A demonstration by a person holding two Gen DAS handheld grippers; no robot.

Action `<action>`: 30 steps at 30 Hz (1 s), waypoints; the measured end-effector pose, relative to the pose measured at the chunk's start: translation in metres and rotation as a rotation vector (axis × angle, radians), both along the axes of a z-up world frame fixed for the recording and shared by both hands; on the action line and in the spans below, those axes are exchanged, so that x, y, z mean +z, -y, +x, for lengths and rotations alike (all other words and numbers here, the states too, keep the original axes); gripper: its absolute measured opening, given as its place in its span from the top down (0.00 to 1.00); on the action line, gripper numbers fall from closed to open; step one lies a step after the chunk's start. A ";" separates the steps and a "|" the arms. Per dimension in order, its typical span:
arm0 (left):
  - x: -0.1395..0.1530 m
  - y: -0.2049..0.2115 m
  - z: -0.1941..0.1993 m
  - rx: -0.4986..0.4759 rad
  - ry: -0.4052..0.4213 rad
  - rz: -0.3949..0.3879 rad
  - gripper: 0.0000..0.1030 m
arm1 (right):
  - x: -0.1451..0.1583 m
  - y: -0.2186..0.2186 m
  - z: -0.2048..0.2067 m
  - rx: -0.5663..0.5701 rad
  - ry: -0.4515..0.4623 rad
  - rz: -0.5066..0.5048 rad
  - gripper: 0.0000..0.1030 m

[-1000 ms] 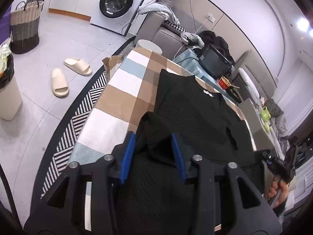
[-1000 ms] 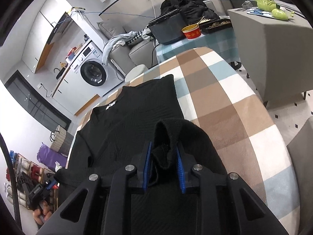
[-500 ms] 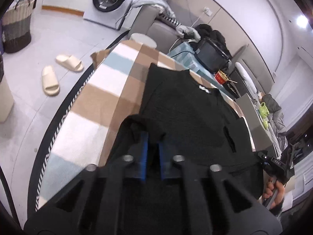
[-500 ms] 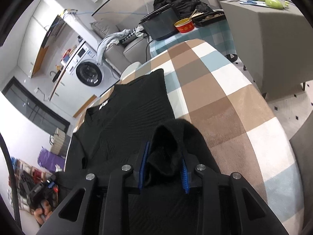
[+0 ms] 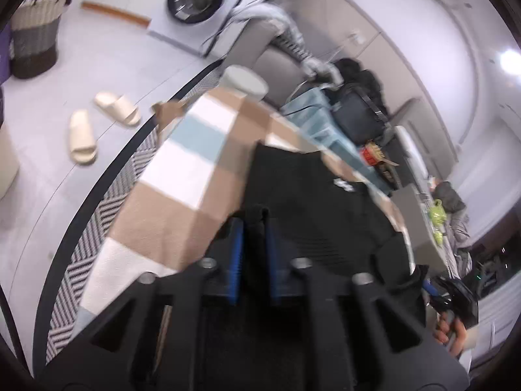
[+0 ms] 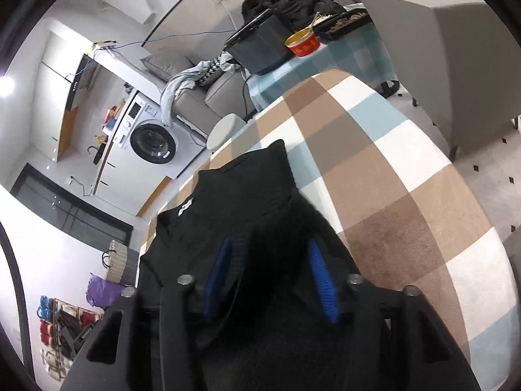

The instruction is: Fold small clothes

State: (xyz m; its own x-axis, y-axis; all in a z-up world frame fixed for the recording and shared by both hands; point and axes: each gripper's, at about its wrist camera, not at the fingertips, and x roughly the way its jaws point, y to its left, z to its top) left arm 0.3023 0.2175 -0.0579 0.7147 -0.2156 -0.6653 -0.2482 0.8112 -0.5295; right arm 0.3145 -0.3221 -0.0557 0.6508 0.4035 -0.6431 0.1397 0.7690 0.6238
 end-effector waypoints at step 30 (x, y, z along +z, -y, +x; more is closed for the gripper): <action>-0.027 0.016 -0.013 -0.143 -0.072 0.171 0.39 | -0.019 0.012 0.008 0.065 -0.077 -0.324 0.42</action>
State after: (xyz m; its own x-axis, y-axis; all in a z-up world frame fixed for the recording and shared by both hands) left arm 0.2891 0.2010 -0.0846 0.6345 -0.1912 -0.7489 -0.1567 0.9170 -0.3668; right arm 0.3225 -0.3339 -0.0743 0.5752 0.2091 -0.7908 0.1212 0.9343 0.3352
